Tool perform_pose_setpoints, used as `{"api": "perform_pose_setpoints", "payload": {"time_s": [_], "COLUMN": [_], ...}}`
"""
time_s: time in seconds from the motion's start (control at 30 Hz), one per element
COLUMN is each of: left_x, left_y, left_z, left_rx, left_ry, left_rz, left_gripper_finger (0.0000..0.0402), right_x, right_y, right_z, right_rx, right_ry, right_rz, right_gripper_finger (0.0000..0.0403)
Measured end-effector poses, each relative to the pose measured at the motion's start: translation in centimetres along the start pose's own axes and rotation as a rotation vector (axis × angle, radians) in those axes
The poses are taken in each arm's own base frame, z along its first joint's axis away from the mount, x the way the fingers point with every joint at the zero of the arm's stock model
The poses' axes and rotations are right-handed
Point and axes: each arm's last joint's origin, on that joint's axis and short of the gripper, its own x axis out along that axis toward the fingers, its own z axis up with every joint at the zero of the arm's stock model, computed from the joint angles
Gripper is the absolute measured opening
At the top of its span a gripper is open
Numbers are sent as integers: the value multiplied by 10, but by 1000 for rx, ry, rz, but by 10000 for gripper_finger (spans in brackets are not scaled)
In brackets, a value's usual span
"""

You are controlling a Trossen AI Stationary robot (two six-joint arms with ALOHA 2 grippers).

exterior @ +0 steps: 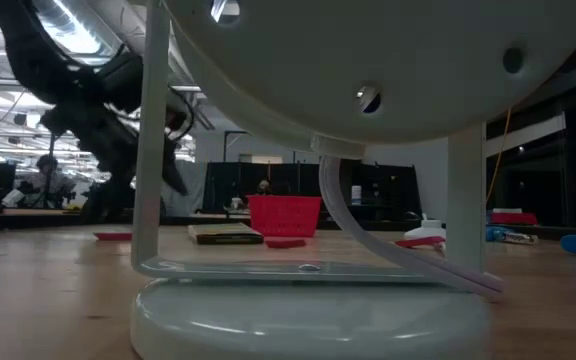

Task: Pick & Place School Supplies
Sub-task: Put the yellow box crayon into the black bin

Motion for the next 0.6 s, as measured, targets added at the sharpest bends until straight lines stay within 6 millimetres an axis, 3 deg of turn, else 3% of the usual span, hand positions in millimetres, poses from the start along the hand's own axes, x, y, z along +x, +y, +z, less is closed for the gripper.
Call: {"api": "perform_pose_setpoints", "payload": {"time_s": [0.6], "left_x": [21], "left_y": [8], "left_z": [11], "left_rx": [1], "left_ry": [-94], "left_rz": [0], "left_gripper_finger": [178], "right_x": [-1], "right_y": [1], "right_z": [-2], "right_rx": [2], "right_ry": [0], "right_rz": [5], "right_gripper_finger": [212]}}
